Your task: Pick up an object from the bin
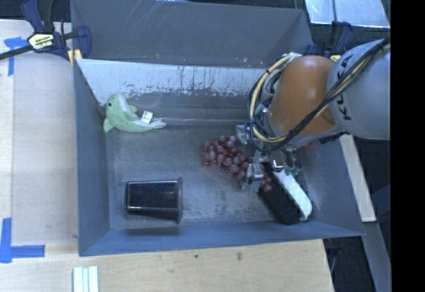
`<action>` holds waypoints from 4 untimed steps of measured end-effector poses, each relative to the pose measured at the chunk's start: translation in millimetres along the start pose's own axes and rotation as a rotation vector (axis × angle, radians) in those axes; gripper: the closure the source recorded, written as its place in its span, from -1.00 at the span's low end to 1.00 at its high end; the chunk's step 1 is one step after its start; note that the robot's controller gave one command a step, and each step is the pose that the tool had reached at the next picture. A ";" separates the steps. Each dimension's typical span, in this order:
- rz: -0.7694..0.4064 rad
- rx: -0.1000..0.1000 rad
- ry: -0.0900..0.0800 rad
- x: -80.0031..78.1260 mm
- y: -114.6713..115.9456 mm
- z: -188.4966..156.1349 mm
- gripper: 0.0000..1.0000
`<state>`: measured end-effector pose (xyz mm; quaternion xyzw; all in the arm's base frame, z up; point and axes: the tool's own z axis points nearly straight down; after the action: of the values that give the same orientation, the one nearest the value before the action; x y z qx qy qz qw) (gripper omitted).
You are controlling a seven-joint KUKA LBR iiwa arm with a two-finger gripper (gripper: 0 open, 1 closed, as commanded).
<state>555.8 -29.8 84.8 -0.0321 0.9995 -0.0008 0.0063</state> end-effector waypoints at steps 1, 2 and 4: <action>0.023 -0.001 0.000 -4.1 2.2 6.0 -1.00; -0.087 0.001 -0.004 -26.1 17.1 14.9 1.00; -0.096 0.000 -0.001 -28.6 14.7 -15.6 1.00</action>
Offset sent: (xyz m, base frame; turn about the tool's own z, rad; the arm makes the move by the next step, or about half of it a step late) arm 0.0243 0.0191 -0.0148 -0.0871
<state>583.3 -13.2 100.7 -0.0802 0.9968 -0.0011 0.0069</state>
